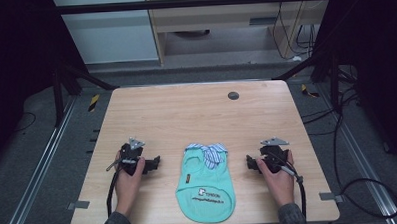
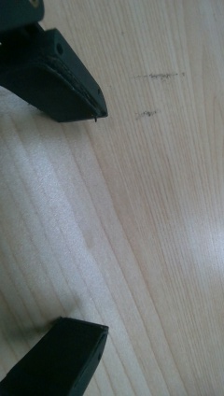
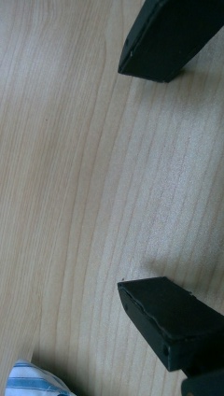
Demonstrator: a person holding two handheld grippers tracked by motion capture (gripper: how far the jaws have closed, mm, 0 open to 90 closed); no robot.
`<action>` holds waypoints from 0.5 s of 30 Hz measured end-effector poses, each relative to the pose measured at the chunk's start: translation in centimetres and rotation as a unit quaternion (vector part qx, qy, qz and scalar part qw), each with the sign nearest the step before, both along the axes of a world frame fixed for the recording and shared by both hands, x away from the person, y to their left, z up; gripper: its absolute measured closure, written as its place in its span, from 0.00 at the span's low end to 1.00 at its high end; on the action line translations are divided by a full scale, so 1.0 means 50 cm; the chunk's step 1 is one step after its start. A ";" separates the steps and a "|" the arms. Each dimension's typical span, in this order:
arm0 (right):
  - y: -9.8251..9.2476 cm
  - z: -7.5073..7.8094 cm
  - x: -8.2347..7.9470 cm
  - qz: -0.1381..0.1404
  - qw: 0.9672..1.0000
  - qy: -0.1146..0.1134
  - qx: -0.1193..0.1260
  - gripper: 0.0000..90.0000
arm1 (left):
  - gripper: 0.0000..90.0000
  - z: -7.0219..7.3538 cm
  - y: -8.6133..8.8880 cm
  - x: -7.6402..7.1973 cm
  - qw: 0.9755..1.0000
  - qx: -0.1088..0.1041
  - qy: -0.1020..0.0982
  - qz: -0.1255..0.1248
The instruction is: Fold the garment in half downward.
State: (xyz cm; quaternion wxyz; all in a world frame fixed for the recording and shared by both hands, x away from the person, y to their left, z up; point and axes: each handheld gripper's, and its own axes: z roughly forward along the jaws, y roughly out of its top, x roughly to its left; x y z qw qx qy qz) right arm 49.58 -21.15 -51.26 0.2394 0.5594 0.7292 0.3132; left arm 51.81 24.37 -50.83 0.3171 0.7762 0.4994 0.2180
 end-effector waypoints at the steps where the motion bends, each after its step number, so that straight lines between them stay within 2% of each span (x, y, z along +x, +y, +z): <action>1: 0.000 0.000 0.000 0.000 1.000 0.000 0.000 0.00 | 0.00 0.000 0.000 0.000 1.000 0.000 0.000 0.000; 6: 0.000 0.000 -0.005 0.006 1.000 0.000 0.000 0.01 | 0.00 -0.001 -0.005 -0.012 1.000 -0.002 -0.001 0.007; 15: 0.000 0.000 -0.006 0.009 1.000 0.000 0.000 0.01 | 0.00 0.000 -0.007 -0.017 1.000 0.000 0.001 -0.008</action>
